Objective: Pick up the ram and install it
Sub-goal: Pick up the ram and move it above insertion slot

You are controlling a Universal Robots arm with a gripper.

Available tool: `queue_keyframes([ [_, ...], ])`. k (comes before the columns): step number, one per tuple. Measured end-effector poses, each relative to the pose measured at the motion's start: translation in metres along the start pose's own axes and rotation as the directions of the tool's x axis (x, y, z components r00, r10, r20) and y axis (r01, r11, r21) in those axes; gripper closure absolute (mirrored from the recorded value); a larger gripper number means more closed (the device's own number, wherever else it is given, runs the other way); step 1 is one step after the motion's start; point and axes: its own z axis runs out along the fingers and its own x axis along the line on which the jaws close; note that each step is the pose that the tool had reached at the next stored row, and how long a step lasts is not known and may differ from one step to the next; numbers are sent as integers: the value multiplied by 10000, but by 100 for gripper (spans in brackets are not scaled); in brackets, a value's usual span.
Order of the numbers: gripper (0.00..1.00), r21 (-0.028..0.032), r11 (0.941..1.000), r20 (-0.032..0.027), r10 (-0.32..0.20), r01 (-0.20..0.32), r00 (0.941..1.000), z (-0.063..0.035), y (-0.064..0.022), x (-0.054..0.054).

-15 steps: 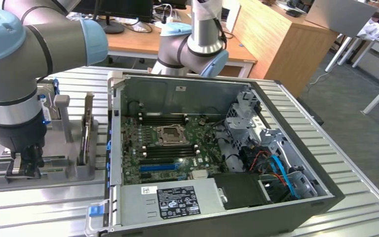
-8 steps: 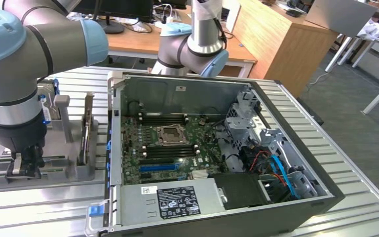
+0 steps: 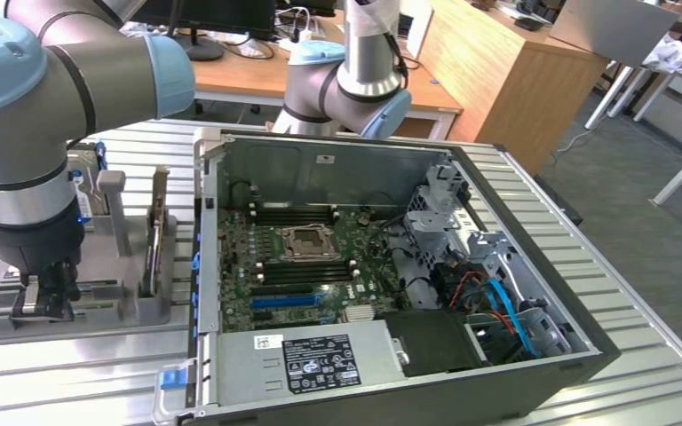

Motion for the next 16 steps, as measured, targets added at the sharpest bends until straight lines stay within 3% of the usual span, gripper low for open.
queue_keyframes([
  [3,67,0,10000,0,0,0,10000,0,0,0],
  [4,74,0,10000,1,0,0,10000,0,0,0],
  [16,74,0,10000,1,-1,1,10000,-4,-19,-1],
])
